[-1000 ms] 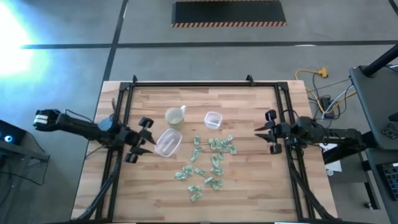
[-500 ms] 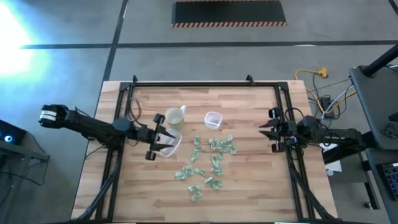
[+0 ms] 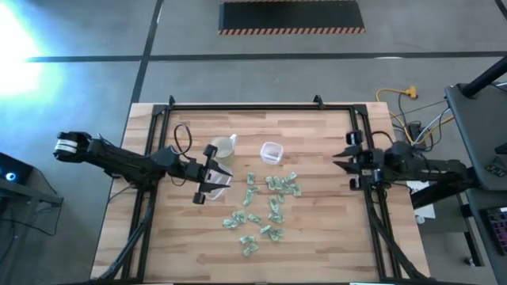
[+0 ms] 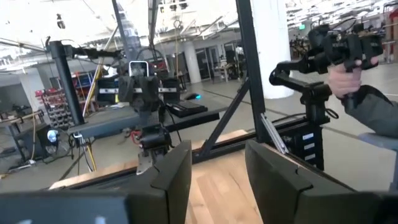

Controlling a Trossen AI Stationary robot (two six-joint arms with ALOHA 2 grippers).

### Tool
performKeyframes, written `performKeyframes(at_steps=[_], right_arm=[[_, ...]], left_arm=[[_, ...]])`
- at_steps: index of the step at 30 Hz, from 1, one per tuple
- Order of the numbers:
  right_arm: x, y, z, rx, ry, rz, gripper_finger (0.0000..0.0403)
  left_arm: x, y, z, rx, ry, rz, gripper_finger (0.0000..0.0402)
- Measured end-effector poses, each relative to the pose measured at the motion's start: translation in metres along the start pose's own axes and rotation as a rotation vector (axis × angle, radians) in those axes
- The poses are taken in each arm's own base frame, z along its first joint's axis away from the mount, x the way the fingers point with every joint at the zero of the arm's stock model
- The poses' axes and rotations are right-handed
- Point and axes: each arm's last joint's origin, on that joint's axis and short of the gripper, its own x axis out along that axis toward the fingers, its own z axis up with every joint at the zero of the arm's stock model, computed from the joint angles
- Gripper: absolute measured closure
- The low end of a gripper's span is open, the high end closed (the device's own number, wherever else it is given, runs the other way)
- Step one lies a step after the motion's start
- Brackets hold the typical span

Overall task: Pick and place items into bin
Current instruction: Put the stevia packet into the top transparent bin

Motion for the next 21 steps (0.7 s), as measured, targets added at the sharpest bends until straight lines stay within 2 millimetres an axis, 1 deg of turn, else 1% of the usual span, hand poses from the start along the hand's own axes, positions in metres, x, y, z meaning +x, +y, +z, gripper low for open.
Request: performKeyframes(at_steps=[6,11,13,16,21], right_arm=[[0.032,-0.003,-0.007,0.047,0.205,0.027,0.0335],[0.061,-0.003,-0.013,0.077,0.335,0.086,0.0335],[0.072,0.0,-0.017,0.072,0.395,0.148,0.0335],[0.088,0.007,-0.017,0.045,0.44,0.229,0.0335],[0.104,0.024,-0.023,-0.022,0.543,0.351,0.0335]], left_arm=[[0.001,0.0,0.002,0.001,-0.024,0.004,0.0267],[0.001,-0.003,-0.007,-0.045,0.037,-0.023,0.0267],[0.001,-0.006,-0.009,-0.05,0.056,-0.038,0.0267],[0.003,-0.012,-0.011,-0.056,0.094,-0.071,0.0267],[0.006,-0.024,-0.011,-0.017,0.139,-0.13,0.0267]])
